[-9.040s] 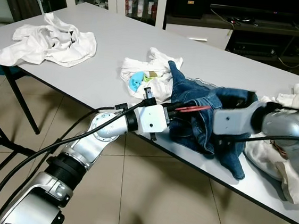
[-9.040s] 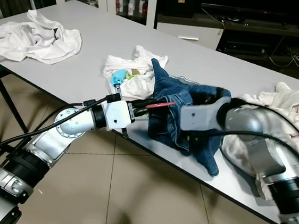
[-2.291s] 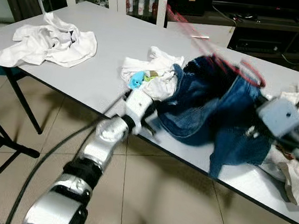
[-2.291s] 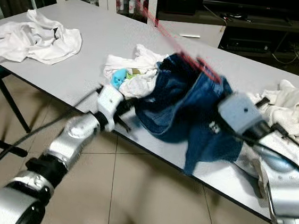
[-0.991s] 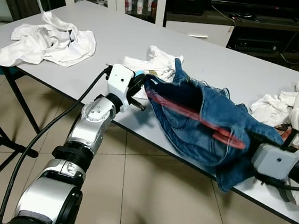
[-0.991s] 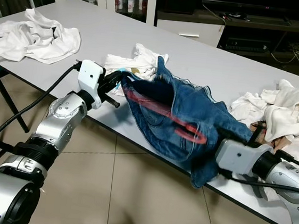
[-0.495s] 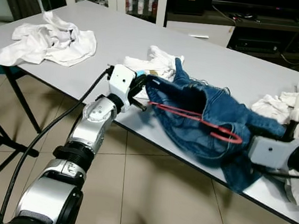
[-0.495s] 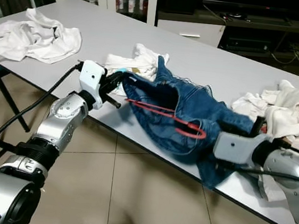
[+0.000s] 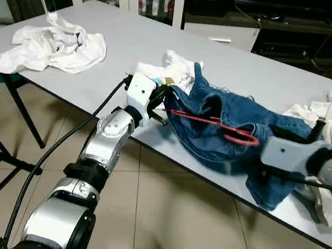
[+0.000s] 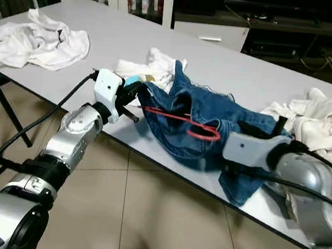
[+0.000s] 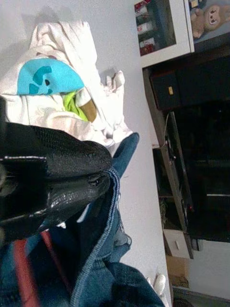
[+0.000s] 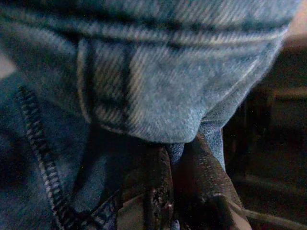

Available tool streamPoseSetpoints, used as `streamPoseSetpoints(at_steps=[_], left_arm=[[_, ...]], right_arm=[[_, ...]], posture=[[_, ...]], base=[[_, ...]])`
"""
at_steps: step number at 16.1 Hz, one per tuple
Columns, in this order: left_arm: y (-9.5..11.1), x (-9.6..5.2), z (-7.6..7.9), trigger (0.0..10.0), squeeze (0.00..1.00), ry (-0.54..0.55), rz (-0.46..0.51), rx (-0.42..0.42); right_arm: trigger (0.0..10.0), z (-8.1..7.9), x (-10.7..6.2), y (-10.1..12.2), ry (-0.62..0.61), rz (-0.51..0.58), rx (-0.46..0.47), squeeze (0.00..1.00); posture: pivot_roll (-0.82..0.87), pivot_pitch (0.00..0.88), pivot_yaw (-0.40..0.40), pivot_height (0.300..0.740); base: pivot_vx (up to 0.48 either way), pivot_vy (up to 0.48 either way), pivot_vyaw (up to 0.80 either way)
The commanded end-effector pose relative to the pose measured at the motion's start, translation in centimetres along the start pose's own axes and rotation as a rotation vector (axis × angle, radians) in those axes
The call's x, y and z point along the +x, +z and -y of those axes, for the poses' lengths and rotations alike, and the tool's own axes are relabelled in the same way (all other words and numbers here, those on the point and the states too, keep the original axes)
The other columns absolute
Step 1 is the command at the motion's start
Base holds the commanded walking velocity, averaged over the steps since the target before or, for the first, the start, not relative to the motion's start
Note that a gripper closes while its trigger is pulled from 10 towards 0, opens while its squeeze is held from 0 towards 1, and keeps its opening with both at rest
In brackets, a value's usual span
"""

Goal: Hang hanger

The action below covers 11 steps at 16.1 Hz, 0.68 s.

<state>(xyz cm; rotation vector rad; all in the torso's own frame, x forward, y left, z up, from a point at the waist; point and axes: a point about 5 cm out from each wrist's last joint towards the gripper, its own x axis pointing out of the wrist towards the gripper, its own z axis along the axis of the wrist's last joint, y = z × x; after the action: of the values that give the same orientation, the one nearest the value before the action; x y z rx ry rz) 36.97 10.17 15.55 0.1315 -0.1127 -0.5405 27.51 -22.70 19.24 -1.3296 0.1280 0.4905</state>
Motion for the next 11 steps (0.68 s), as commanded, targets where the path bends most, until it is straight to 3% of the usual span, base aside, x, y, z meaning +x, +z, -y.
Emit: streamPoseSetpoints(at_steps=[1,3,6,9,11], left_arm=[[0.7,0.4,0.3,0.0,0.00,-0.019,0.022,0.016],[0.7,0.4,0.5,0.0,0.00,-0.024,0.024,0.013],[0.6,0.1,0.2,0.0,0.00,-0.008,0.022,0.009],[0.7,0.3,0.2,0.0,0.00,0.003,0.022,-0.001],[1.5,0.8,0.9,0.0,0.00,-0.023,0.046,0.003]], right_arm=[[0.0,0.9,0.0,0.6,-0.037,-0.005,-0.003,0.00],[0.0,1.5,0.3,0.4,-0.071,-0.051,0.015,0.00],[0.0,1.5,0.0,-0.9,-0.056,-0.128,-0.049,0.00],[0.0,1.0,0.7,1.1,-0.060,-0.093,-0.047,0.00],[0.0,0.0,1.5,2.9,-0.057,-0.044,0.013,0.00]], posture=[[-0.02,0.000,0.031,0.723],[-0.02,0.000,0.028,0.723],[-0.01,0.000,0.021,0.723],[-0.01,0.000,0.021,0.723],[-0.01,0.000,0.022,0.723]], base=[[0.000,0.000,0.00],[0.000,0.000,0.00],[0.000,0.000,0.00],[0.000,0.000,0.00],[0.000,0.000,0.00]])
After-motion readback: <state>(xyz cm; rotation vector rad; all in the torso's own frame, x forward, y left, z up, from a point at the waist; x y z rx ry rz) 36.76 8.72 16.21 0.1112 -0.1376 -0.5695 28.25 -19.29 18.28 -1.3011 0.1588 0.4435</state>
